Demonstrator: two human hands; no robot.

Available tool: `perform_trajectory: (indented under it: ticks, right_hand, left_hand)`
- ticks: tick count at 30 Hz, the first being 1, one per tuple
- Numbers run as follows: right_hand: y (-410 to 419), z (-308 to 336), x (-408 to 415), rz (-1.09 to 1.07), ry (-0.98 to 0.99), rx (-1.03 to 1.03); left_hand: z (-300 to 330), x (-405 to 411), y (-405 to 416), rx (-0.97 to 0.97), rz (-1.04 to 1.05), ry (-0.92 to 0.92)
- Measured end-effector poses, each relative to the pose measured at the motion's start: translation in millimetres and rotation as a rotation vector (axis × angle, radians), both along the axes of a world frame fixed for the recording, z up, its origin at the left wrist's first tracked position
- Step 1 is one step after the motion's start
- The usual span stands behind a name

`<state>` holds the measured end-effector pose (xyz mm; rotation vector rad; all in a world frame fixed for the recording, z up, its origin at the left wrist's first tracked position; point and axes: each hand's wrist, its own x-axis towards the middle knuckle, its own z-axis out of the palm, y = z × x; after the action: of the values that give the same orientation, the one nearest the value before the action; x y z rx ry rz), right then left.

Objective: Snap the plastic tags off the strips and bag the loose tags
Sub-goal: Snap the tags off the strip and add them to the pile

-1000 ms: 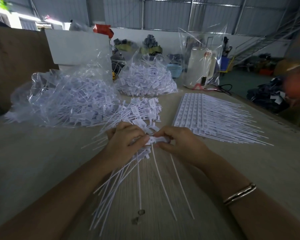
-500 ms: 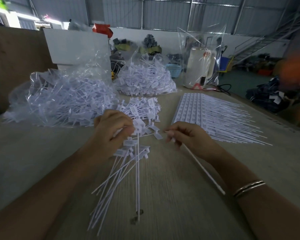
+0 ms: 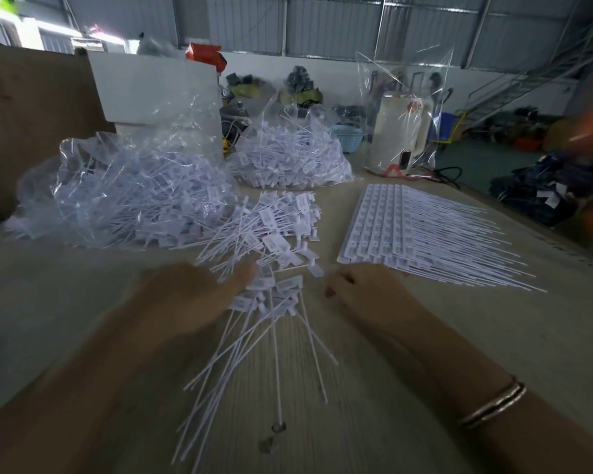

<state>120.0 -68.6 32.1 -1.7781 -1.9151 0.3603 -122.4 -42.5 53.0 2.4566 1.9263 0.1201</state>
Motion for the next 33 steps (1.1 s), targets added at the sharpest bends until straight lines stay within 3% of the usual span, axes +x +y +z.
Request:
perform_trajectory:
  ticks: [2, 7, 11, 14, 17, 22, 29, 33]
  right_hand:
    - [-3.7, -3.7, -10.1, 0.107, -0.114, -0.058]
    - [-5.3, -6.8, -38.0, 0.291, 0.053, -0.063]
    - [-6.9, -4.6, -35.2, 0.329, 0.088, -0.123]
    - [-9.9, -3.0, -33.7, 0.327, 0.016, -0.060]
    - [-14.3, 2.4, -27.8, 0.257, 0.039, -0.014]
    - [-24.0, 8.1, -31.1, 0.340, 0.090, 0.032]
    - [-28.4, -2.0, -49.0, 0.814, -0.001, 0.060]
    - [-22.7, 1.5, -34.9, 0.750, 0.234, 0.063]
  left_hand:
    - [-7.6, 10.7, -9.6, -0.088, -0.045, 0.000]
    - [-22.9, 29.5, -8.7, 0.046, -0.152, 0.009]
    - [-25.5, 27.8, -4.7, -0.058, -0.201, -0.244]
    - [-21.7, 20.6, 1.1, -0.152, -0.151, -0.328]
    - [-22.6, 10.4, 7.8, -0.131, -0.105, -0.295]
    - [-24.3, 17.4, 8.0, -0.077, -0.086, -0.225]
    - [-23.9, 28.4, -6.9, 0.002, -0.083, -0.328]
    - [-20.0, 24.9, -6.9, -0.034, -0.140, -0.260]
